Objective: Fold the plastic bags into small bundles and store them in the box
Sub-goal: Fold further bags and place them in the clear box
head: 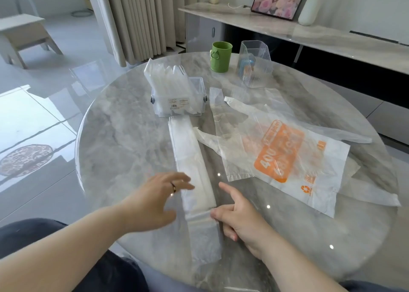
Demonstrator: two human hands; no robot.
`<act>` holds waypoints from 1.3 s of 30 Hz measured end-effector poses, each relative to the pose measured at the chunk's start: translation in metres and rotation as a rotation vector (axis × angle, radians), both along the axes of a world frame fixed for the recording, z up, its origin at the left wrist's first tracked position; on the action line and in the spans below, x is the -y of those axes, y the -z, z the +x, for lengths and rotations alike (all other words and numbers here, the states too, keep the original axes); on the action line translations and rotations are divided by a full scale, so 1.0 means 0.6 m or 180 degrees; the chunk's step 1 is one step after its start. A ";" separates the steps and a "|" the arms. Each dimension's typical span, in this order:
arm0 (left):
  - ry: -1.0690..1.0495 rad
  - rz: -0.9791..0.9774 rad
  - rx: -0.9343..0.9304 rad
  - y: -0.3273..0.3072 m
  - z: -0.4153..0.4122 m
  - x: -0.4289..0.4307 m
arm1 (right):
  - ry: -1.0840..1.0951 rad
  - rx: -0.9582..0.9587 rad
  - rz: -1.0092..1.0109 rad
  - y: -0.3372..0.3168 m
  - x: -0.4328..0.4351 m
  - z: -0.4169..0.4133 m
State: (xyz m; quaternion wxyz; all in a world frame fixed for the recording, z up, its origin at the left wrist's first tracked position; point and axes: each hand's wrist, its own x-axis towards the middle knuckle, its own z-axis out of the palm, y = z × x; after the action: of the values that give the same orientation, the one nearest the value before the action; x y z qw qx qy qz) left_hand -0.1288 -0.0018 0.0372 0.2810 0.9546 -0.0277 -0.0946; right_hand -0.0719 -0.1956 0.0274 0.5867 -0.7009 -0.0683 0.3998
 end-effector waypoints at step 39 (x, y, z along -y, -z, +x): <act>-0.2236 -0.1228 -0.0139 0.042 0.051 0.016 | -0.0748 0.2315 -0.1076 0.015 -0.035 0.084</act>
State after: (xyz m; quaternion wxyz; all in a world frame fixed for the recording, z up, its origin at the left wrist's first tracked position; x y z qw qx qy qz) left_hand -0.0983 -0.0116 0.0118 0.4709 0.8335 0.2891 -0.0061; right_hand -0.0214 -0.1744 0.0187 0.3514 -0.8703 -0.2840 0.1961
